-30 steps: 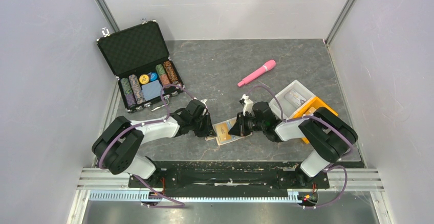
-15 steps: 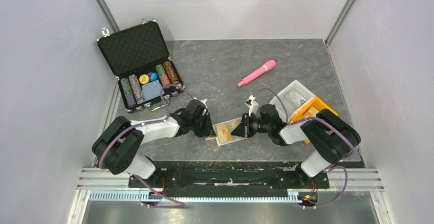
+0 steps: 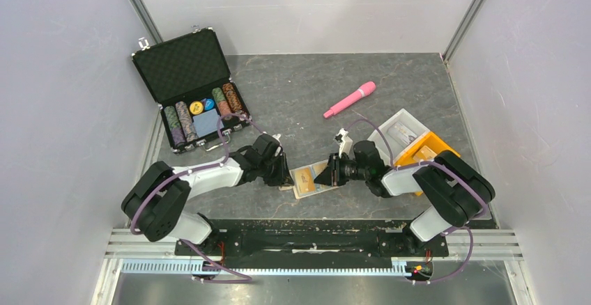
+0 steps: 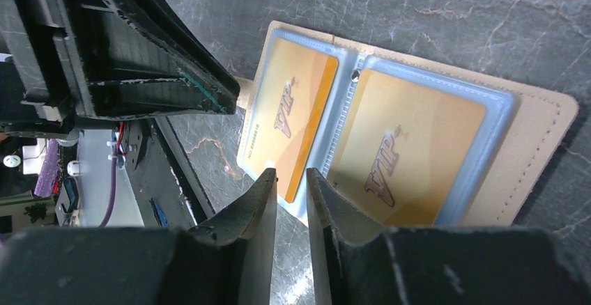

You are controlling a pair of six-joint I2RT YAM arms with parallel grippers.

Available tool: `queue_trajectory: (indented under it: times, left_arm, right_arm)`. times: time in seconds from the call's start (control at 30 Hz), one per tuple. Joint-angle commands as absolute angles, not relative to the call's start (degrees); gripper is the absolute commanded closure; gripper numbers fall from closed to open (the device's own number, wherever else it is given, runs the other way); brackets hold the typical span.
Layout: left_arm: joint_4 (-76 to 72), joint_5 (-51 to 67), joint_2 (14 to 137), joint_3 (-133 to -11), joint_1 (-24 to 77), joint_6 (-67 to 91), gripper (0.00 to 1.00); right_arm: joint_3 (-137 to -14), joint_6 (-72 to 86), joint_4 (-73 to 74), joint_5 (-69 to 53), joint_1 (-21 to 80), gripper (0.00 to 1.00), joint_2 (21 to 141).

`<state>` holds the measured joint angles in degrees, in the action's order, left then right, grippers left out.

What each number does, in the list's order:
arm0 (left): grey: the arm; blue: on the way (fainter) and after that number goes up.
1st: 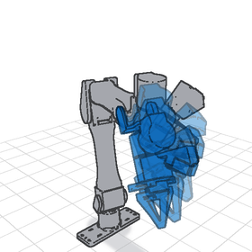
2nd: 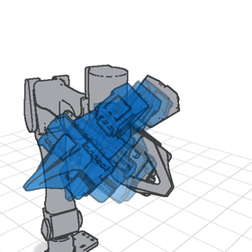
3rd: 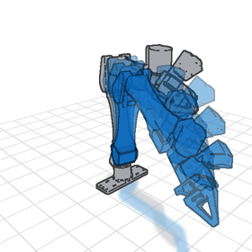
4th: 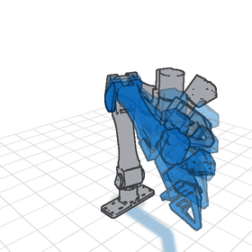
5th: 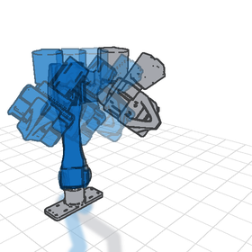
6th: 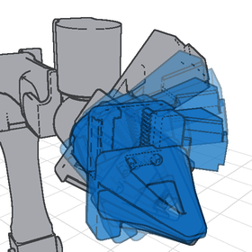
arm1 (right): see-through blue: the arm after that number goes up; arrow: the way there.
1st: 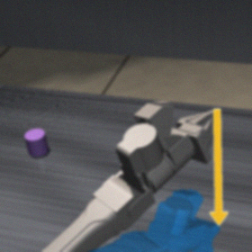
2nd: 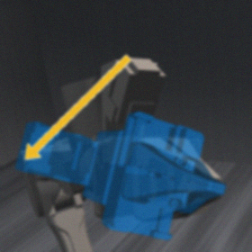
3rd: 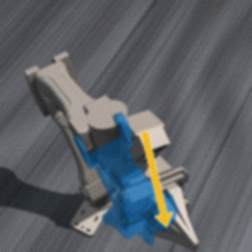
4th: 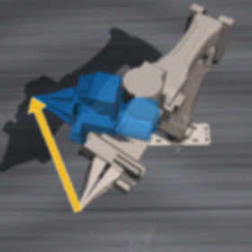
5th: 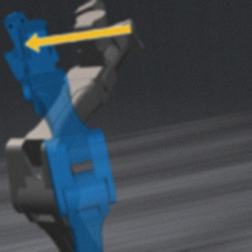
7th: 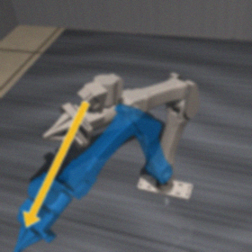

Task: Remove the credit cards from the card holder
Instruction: Remove the credit card from the card holder.

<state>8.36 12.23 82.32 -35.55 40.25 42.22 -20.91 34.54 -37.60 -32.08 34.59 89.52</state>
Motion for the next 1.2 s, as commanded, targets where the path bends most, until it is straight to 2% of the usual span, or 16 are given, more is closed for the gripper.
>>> queue_trajectory:
  times: [0.0,0.3,0.53,1.17]
  left_arm:
    - [10.33,11.03,79.69,-39.13,40.17,42.43,0.73]
    - [6.05,12.68,85.83,-38.14,40.17,42.63,0.82]
    - [4.31,13.16,89.29,-36.67,40.18,42.53,0.85]
    - [3.52,13.23,90.26,-35.43,40.21,42.71,0.86]
  right_arm:
    - [-23.76,32.96,-36.35,-30.82,34.37,0.74,88.97]
    - [-25.83,32.56,-36.05,-30.85,34.36,0.75,91.78]
    - [-26.21,32.65,-36.57,-30.87,34.32,0.75,94.55]
    - [-23.92,38.0,-44.59,-33.66,34.31,0.76,97.84]
